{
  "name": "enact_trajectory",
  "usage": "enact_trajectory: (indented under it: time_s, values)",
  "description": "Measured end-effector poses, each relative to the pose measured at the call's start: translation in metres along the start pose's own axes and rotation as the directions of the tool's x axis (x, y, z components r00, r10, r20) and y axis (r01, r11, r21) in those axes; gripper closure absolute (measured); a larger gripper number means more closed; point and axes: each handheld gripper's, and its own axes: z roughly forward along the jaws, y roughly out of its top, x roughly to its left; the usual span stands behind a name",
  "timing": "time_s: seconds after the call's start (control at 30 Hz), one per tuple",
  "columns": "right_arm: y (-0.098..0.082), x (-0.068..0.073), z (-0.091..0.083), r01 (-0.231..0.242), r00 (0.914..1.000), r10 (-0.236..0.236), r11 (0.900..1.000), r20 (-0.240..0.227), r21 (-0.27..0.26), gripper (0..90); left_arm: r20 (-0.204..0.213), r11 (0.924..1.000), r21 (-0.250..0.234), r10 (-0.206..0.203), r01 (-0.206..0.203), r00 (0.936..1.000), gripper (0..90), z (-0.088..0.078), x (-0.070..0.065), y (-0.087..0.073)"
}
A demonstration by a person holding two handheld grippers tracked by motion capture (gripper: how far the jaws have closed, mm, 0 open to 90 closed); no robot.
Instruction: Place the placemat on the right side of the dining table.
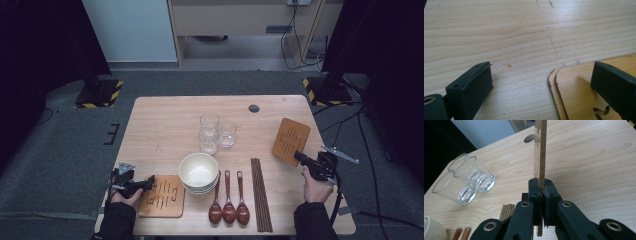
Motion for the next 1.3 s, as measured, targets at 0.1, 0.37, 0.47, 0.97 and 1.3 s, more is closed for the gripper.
enact_trajectory:
  time_s: [0.1, 0.37, 0.47, 0.97, 1.3]
  values:
    - [-0.001, -0.001, 0.002, 0.001, 1.0, -0.001, 1.0, 0.009, 0.009, 87.4, 0.0, 1.0, 0.0, 0.0, 0.0, 1.0, 2.7, 0.0, 0.0, 0.0]
    - [-0.004, 0.0, 0.007, 0.015, 0.9998, -0.015, 1.0, 0.015, 0.022, 87.4, 0.0, 1.0, 0.0, 0.0, 0.0, 1.0, 2.6, 0.0, 0.0, 0.0]
    - [-0.005, 0.002, 0.008, 0.028, 0.9995, -0.028, 0.999, 0.015, 0.028, 87.3, 0.0, 1.0, 0.0, 0.0, 0.0, 1.0, 2.6, 0.0, 0.0, 0.0]
    - [-0.01, 0.0, 0.014, 0.064, 0.9977, -0.065, 0.996, 0.018, 0.061, 84.5, 0.0, 1.0, 0.0, 0.0, 0.0, 1.0, 2.6, 0.0, 0.0, 0.0]
    - [-0.015, -0.001, 0.018, 0.073, 0.9965, -0.076, 0.994, 0.036, 0.085, 80.1, 0.0, 1.0, 0.0, 0.001, -0.001, 1.0, 2.6, 0.0, 0.0, 0.0]
